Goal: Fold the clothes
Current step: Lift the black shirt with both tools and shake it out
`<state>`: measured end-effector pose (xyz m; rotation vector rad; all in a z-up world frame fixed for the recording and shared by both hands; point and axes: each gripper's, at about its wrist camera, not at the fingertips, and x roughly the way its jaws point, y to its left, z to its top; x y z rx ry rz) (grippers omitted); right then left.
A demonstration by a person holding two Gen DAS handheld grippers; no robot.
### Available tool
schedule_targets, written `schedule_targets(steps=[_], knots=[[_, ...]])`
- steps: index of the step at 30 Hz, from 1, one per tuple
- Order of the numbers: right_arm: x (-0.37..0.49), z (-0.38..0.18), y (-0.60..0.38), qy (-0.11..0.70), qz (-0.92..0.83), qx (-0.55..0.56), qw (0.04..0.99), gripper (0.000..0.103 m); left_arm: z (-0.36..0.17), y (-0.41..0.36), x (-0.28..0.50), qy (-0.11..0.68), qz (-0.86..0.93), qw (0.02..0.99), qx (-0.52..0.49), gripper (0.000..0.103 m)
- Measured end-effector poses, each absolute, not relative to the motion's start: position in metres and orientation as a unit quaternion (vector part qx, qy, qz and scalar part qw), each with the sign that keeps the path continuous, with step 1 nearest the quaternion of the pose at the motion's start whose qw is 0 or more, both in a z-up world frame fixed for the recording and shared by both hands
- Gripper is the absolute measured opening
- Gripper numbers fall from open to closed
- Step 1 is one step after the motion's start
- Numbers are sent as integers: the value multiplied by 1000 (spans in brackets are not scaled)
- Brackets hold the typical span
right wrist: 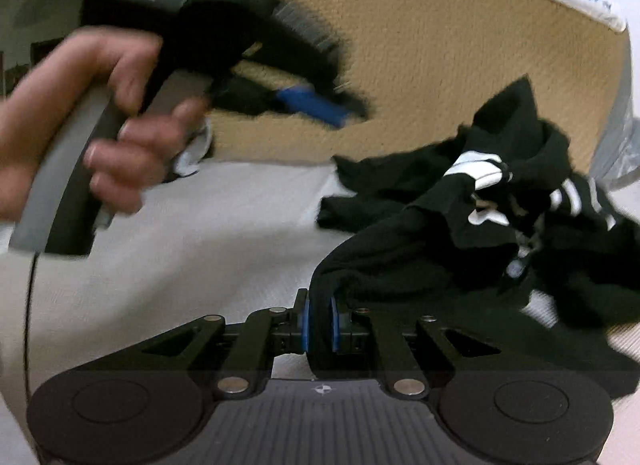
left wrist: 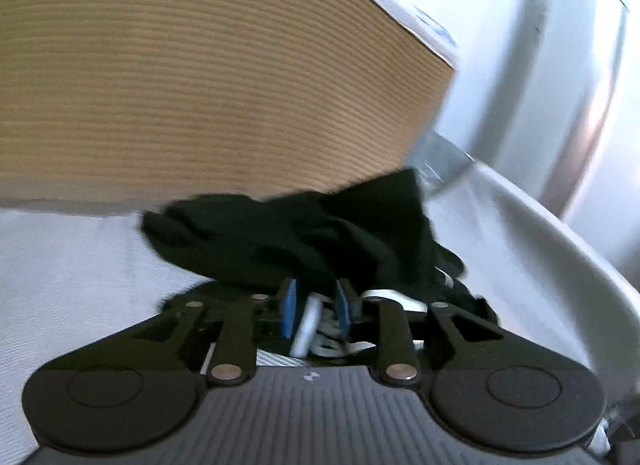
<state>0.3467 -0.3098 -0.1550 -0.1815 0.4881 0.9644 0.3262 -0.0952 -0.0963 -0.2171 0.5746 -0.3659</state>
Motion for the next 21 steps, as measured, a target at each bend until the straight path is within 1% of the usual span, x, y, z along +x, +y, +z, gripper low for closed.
schedule_targets(steps=[1,3,5,8,13,17,21], knots=[[345,-157,-309,234,462,-85,851,11,-97,-103,328,288,-190,933,-99,26],[344,-159,-310,229,474,-75,847,11,-102,-119,332,303,-202,928,-77,32],[343,-161,-312,224,482,-68,844,11,-106,-135,340,321,-215,921,-53,34],[344,-164,-315,228,487,-50,842,11,-111,-153,339,332,-233,914,-29,43],[348,-164,-319,230,488,-30,842,11,-114,-176,342,347,-246,905,-1,50],[351,-165,-320,232,488,-13,841,11,-116,-194,343,361,-237,901,50,59],[352,-166,-321,235,490,-4,839,11,-126,-215,353,388,-202,890,126,60]])
